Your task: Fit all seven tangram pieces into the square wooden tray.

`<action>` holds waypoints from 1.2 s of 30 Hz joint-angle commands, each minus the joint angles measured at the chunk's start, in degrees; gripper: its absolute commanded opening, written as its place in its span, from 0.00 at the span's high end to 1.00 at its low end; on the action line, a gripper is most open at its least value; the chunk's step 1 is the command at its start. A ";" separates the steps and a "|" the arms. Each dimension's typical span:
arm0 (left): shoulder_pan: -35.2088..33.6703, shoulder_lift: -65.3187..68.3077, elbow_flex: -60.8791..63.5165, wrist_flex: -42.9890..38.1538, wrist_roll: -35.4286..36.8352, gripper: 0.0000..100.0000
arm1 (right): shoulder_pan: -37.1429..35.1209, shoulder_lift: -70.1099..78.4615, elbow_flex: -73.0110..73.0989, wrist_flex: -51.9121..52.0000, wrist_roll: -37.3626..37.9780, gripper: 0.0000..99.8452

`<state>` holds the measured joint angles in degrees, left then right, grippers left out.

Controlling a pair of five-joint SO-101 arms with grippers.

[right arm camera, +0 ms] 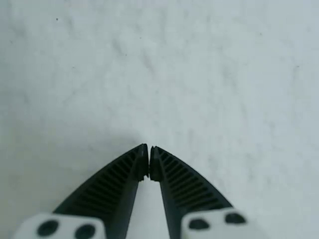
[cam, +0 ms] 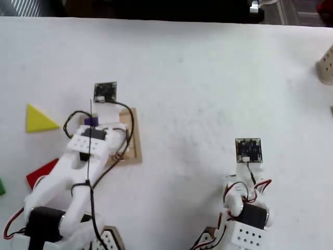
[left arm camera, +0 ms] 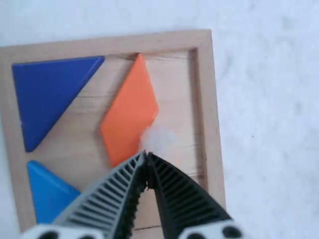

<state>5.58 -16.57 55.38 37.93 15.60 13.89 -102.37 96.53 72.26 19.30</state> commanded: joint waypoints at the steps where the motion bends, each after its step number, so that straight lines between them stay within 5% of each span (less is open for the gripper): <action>1: 0.84 -2.33 0.09 -1.49 -0.26 0.98 | 0.31 -0.66 0.35 0.31 0.53 0.98; 7: -0.22 -2.33 0.18 -1.49 -0.26 0.98 | 0.31 -0.66 0.35 0.31 0.53 0.98; 18: -14.37 -2.24 -3.52 -4.48 -0.18 0.98 | 0.31 -0.66 0.35 0.31 0.53 0.98; 30: -14.11 9.01 -6.59 -0.18 -0.70 0.98 | 0.31 -0.66 0.35 0.31 0.53 0.98; 36: -7.87 9.01 -6.42 0.62 -0.70 0.98 | 0.31 -0.66 0.35 0.31 0.53 0.98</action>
<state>-6.55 -7.69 51.60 37.93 15.16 13.89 -102.37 96.53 72.26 19.30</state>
